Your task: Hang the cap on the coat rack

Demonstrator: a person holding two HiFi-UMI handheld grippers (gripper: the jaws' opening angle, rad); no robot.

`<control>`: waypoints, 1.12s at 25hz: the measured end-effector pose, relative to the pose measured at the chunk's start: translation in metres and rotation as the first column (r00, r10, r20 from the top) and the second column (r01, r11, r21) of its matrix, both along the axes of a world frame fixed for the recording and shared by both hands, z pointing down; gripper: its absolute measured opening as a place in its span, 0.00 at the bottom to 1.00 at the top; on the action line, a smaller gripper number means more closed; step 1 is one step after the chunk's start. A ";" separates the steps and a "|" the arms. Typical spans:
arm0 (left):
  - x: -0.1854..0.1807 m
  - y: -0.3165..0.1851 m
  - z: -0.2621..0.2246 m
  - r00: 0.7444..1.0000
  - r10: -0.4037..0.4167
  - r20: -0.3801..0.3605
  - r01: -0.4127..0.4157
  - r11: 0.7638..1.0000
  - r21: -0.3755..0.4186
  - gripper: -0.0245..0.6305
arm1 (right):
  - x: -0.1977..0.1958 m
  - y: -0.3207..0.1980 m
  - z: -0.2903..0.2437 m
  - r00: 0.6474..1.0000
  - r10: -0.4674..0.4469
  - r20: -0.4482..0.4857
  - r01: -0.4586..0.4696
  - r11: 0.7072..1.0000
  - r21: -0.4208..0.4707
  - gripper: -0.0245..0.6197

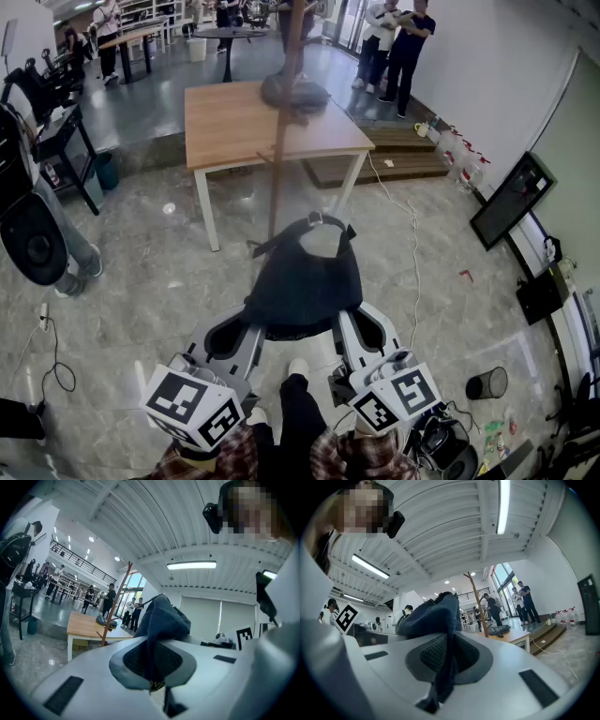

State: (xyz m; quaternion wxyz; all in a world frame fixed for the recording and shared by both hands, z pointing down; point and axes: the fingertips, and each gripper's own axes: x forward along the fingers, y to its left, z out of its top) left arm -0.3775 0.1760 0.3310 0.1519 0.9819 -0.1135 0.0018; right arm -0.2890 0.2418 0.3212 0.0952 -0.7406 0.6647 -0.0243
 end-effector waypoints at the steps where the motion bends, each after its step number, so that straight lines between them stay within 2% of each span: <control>1: 0.007 -0.006 0.003 1.000 0.000 0.001 0.000 1.000 0.000 0.07 | 0.007 -0.006 0.003 1.000 -0.001 0.000 0.001 1.000 -0.001 0.07; 6: 0.056 -0.042 0.006 1.000 -0.007 -0.006 0.007 1.000 0.000 0.07 | 0.055 -0.041 0.007 1.000 -0.006 -0.003 0.006 1.000 -0.004 0.07; 14: 0.174 -0.107 -0.001 0.999 -0.047 -0.023 0.047 0.999 0.005 0.07 | 0.176 -0.109 -0.002 0.999 -0.045 -0.019 0.045 0.999 -0.005 0.07; 19: 0.234 -0.136 -0.014 0.996 -0.084 -0.028 0.085 0.996 0.011 0.07 | 0.238 -0.142 -0.016 0.996 -0.085 -0.023 0.085 0.996 0.000 0.07; 28: 0.298 -0.156 -0.013 0.991 -0.130 -0.022 0.130 0.991 0.010 0.07 | 0.306 -0.169 -0.013 0.990 -0.139 -0.008 0.139 0.990 0.001 0.07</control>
